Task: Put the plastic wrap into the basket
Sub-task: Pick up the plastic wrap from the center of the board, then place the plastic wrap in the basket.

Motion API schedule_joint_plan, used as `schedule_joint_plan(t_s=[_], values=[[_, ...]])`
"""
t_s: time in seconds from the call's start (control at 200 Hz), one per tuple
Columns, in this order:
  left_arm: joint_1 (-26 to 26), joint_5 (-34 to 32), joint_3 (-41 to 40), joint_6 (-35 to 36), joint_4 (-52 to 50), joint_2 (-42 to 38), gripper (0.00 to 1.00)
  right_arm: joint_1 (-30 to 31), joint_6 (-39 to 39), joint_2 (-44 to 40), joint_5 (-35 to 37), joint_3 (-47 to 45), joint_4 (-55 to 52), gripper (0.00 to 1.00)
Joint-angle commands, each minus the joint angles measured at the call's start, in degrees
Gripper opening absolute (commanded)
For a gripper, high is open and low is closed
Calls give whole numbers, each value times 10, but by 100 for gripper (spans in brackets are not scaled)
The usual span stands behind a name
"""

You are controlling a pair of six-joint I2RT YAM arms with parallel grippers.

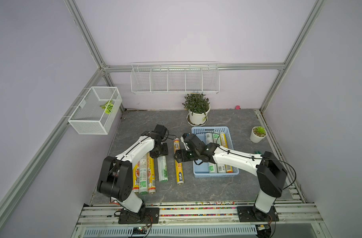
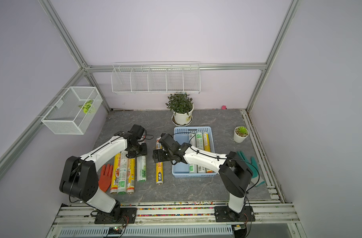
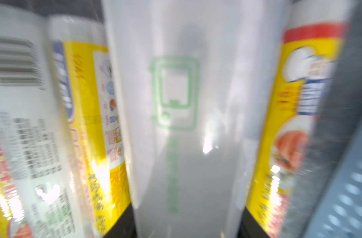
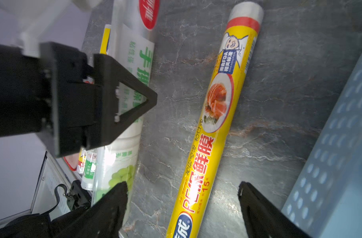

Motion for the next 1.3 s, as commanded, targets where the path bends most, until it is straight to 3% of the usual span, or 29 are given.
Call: schedule_joint_plan(t_s=[0.0,0.245,0.485,0.565,0.895,1.125,1.295], values=[[-3,39,33,10,7,-38,33,-4,5,-34,35,-20,5,90],[-14,209,27,-10,121,-89,32,-8,35,-117,142,-79,11,90],[-35,310,51,-52,193,-73,30,-40,74,-214,248,-155,-16,90],[-52,337,56,-69,220,-56,30,-66,87,-231,244,-171,-35,90],[-153,307,133,-131,256,68,30,-154,47,-288,123,-216,-51,92],[-180,291,186,-160,245,145,29,-212,20,-312,53,-242,-75,92],[-188,260,259,-141,161,202,29,-235,18,-340,69,-272,-80,92]])
